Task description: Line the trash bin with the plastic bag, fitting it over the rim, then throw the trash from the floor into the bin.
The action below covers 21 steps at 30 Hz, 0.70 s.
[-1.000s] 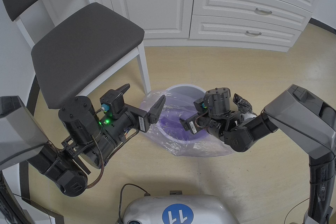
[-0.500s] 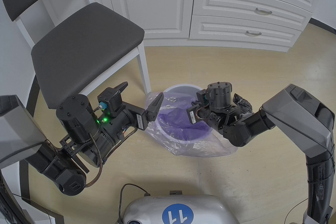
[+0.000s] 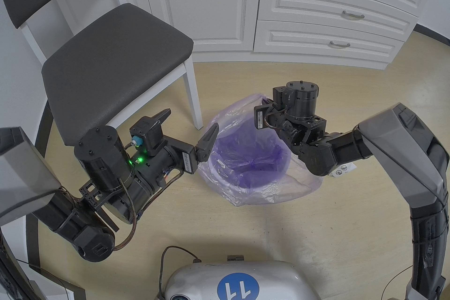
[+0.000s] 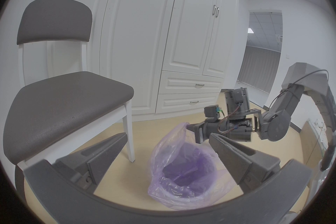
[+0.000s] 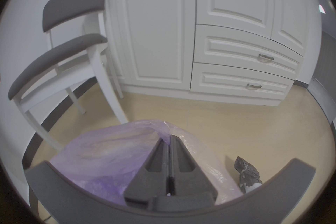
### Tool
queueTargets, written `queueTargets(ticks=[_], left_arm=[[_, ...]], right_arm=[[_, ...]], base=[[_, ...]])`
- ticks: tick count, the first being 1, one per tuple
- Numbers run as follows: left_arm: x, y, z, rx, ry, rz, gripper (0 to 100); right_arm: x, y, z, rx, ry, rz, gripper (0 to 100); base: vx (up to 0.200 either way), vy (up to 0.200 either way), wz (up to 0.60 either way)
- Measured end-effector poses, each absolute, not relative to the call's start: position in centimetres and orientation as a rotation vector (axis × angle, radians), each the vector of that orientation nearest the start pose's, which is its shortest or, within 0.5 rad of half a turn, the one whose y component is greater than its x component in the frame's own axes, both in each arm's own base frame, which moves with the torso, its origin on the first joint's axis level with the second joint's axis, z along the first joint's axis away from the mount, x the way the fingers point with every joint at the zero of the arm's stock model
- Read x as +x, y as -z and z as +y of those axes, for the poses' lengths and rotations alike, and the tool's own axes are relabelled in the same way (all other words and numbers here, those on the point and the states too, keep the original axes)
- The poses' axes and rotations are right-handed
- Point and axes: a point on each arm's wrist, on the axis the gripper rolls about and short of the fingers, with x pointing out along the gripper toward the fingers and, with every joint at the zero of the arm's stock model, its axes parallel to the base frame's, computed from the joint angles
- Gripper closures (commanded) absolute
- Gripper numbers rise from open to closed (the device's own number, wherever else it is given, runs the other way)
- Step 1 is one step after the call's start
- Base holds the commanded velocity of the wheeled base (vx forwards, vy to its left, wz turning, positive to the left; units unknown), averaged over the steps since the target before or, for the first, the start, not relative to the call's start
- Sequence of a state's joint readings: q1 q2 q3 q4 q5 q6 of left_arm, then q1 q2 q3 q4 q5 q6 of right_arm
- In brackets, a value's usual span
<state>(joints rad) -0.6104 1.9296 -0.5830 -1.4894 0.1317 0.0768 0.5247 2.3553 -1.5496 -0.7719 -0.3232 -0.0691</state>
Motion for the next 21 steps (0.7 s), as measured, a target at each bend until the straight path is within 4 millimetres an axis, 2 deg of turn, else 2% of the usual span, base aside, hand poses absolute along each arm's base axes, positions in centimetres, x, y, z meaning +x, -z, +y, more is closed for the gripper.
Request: queueTargets(ticks=[13, 14, 21], left_arm=[[26.4, -14.2, -18.1, 0.02, 0.472, -0.154, 0], [26.4, -14.2, -18.1, 0.02, 0.472, -0.154, 0], [26.4, -14.2, -18.1, 0.019, 0.472, -0.154, 0]], right_arm=[[46.9, -13.4, 25.9, 0.042, -0.111, -0.189, 100], [47.2, -13.3, 26.0, 0.046, -0.105, -0.196, 0], [47.9, -12.6, 25.8, 0.042, -0.087, -0.195, 0]], base=[[0.0, 0.0, 0.0], [0.0, 0.0, 0.0], [0.0, 0.0, 0.0]])
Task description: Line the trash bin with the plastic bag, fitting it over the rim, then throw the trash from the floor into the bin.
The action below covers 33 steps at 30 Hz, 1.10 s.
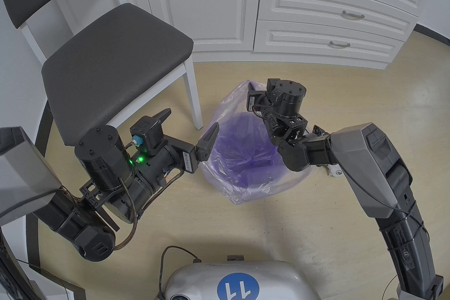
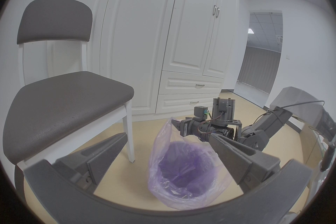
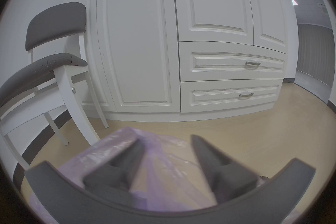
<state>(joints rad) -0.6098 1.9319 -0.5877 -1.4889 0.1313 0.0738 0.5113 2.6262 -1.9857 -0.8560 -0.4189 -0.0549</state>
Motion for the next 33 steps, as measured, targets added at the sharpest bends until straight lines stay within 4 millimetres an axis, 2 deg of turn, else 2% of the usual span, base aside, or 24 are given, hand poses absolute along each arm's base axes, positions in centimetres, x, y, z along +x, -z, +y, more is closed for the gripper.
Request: queueTargets(ticks=[4, 7, 13, 18, 22, 27, 33], left_arm=[[26.4, -14.2, -18.1, 0.02, 0.473, -0.153, 0], [26.4, -14.2, -18.1, 0.02, 0.473, -0.153, 0], [26.4, -14.2, -18.1, 0.02, 0.473, -0.152, 0], [26.3, -14.1, -18.1, 0.022, 0.477, -0.147, 0], [26.0, -14.0, -18.3, 0.019, 0.49, -0.146, 0], [25.6, -14.1, -18.8, -0.027, 0.527, -0.162, 0], [25.5, -14.0, -19.3, -0.048, 0.547, -0.161, 0]], right_arm=[[47.4, -12.1, 25.7, 0.015, -0.1, -0.147, 0], [46.0, -11.8, 25.6, -0.024, -0.135, -0.083, 0], [42.3, -12.5, 24.1, -0.098, -0.179, 0.034, 0], [38.1, -14.0, 21.8, -0.132, -0.181, 0.117, 0], [34.8, -15.8, 19.9, -0.063, -0.165, 0.148, 0], [31.3, -17.0, 18.2, 0.047, -0.156, 0.176, 0], [29.3, -18.1, 17.2, 0.118, -0.157, 0.173, 0]], base=[[0.0, 0.0, 0.0], [0.0, 0.0, 0.0], [0.0, 0.0, 0.0], [0.0, 0.0, 0.0], [0.0, 0.0, 0.0], [0.0, 0.0, 0.0], [0.0, 0.0, 0.0]])
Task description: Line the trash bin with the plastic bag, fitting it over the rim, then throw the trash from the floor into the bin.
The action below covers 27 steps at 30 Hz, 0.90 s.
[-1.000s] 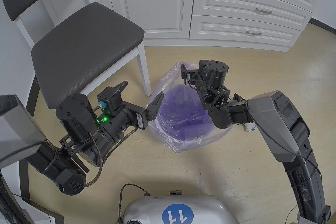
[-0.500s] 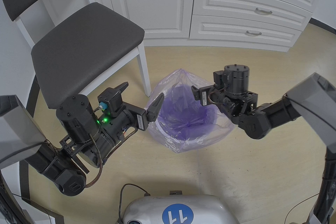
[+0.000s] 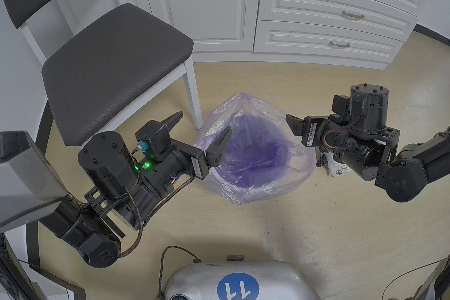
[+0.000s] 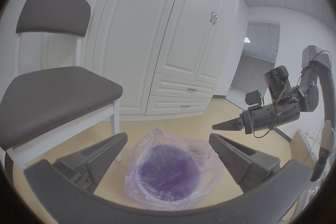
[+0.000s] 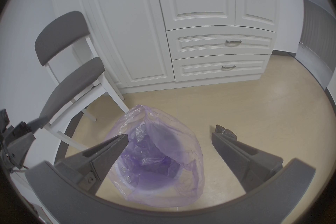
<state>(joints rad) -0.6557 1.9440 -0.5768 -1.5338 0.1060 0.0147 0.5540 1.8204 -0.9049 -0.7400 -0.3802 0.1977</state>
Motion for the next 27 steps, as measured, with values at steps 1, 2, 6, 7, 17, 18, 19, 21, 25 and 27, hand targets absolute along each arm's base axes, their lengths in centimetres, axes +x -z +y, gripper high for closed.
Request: queueTargets(ticks=[1, 2, 6, 7, 17, 18, 19, 21, 25, 27], left_arm=[[25.5, -14.1, -19.4, -0.055, 0.548, -0.161, 0], [25.6, -14.1, -19.5, -0.063, 0.548, -0.162, 0], [26.1, -14.1, -20.1, -0.091, 0.55, -0.161, 0], [26.3, -13.9, -20.2, -0.09, 0.549, -0.153, 0], [27.0, -13.3, -21.2, -0.086, 0.494, -0.057, 0], [27.0, -13.4, -21.2, -0.089, 0.495, -0.06, 0], [26.9, -13.5, -21.3, -0.09, 0.496, -0.061, 0], [26.8, -13.6, -21.3, -0.09, 0.498, -0.063, 0], [26.8, -13.7, -21.4, -0.085, 0.5, -0.06, 0], [26.9, -13.8, -21.5, -0.085, 0.5, -0.059, 0]], right_arm=[[29.2, -18.2, 17.1, 0.122, -0.158, 0.171, 0], [29.0, -18.4, 17.0, 0.124, -0.158, 0.168, 0], [28.5, -18.7, 16.7, 0.123, -0.158, 0.169, 0], [28.4, -18.8, 16.6, 0.12, -0.158, 0.171, 0], [27.2, -19.0, 16.1, 0.082, -0.171, 0.165, 0], [27.0, -19.0, 16.0, 0.078, -0.174, 0.165, 0], [26.9, -19.0, 16.0, 0.076, -0.176, 0.163, 0], [26.6, -19.1, 16.1, 0.074, -0.183, 0.161, 0], [26.2, -19.2, 16.0, 0.066, -0.186, 0.158, 0], [26.0, -19.4, 15.8, 0.061, -0.188, 0.152, 0]], base=[[0.0, 0.0, 0.0], [0.0, 0.0, 0.0], [0.0, 0.0, 0.0], [0.0, 0.0, 0.0], [0.0, 0.0, 0.0], [0.0, 0.0, 0.0], [0.0, 0.0, 0.0], [0.0, 0.0, 0.0], [0.0, 0.0, 0.0], [0.0, 0.0, 0.0]])
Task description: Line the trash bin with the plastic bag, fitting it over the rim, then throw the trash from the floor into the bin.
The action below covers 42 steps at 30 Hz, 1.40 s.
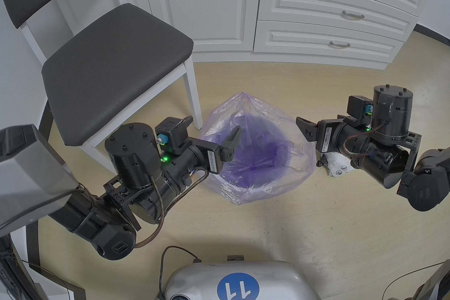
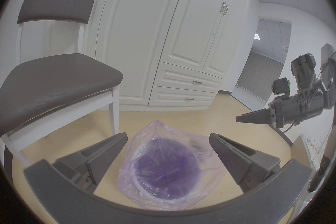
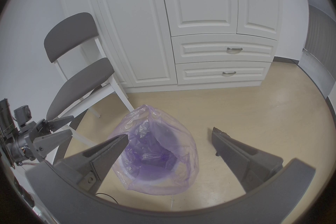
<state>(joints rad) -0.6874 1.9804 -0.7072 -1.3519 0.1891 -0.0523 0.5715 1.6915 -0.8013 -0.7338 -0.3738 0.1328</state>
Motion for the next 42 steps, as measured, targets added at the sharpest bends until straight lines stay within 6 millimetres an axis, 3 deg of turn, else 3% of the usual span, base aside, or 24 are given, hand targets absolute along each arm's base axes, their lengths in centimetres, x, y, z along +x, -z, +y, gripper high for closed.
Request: queueTargets(ticks=[8, 19, 29, 42], left_arm=[[27.4, -14.4, -20.5, -0.091, 0.468, -0.066, 0], [26.6, -14.7, -20.7, -0.087, 0.486, -0.068, 0], [26.9, -13.6, -21.3, -0.029, 0.463, 0.09, 0], [28.9, -16.4, -23.3, -0.042, 0.485, 0.135, 0]], right_arm=[[25.6, -19.8, 15.4, 0.057, -0.218, 0.138, 0], [24.9, -20.2, 14.7, 0.059, -0.225, 0.123, 0], [25.0, -19.6, 14.8, 0.029, -0.227, 0.141, 0], [26.1, -17.5, 15.5, 0.002, -0.221, 0.201, 0]], base=[[0.0, 0.0, 0.0], [0.0, 0.0, 0.0], [0.0, 0.0, 0.0], [0.0, 0.0, 0.0]])
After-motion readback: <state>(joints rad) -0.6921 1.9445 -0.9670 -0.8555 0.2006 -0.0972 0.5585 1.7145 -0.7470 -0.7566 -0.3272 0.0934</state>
